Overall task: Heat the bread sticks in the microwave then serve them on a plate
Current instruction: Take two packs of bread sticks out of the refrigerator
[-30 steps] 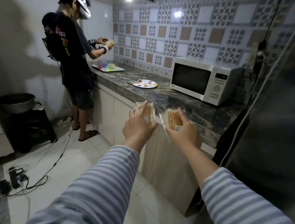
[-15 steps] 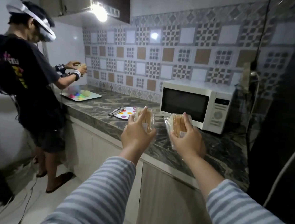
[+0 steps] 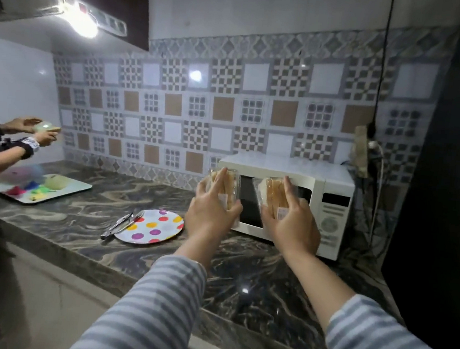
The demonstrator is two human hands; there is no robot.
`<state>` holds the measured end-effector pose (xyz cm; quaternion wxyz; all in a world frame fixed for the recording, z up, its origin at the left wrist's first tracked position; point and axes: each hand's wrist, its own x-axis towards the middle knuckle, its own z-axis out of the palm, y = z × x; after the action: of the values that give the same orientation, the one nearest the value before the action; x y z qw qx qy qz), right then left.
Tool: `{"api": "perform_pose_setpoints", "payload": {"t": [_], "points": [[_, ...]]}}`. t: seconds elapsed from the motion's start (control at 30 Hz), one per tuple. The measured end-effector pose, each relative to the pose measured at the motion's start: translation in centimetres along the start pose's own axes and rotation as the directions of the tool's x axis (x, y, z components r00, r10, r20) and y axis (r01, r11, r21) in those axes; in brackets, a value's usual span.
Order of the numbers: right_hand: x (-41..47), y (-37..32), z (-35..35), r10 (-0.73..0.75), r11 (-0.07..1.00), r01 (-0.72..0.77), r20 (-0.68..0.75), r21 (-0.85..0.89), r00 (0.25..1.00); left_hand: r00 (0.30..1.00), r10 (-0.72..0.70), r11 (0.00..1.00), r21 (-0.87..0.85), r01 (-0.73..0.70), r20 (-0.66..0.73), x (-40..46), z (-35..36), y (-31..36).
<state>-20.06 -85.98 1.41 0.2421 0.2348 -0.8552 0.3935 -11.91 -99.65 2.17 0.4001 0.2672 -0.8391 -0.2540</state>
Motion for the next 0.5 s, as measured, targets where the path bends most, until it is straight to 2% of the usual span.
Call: {"api": "perform_pose_setpoints", "payload": {"t": [0.33, 0.5], "points": [[15.1, 1.5, 4.3, -0.011, 0.996, 0.001, -0.102, -0.093, 0.995, 0.997, 0.072, 0.992, -0.106, -0.069, 0.021, 14.9, 7.5, 2.2], [22.0, 1.4, 6.2, 0.007, 0.993, -0.028, -0.177, -0.114, 0.984, 0.984, 0.178, 0.962, -0.211, -0.173, 0.005, 22.1, 10.5, 4.0]]}}
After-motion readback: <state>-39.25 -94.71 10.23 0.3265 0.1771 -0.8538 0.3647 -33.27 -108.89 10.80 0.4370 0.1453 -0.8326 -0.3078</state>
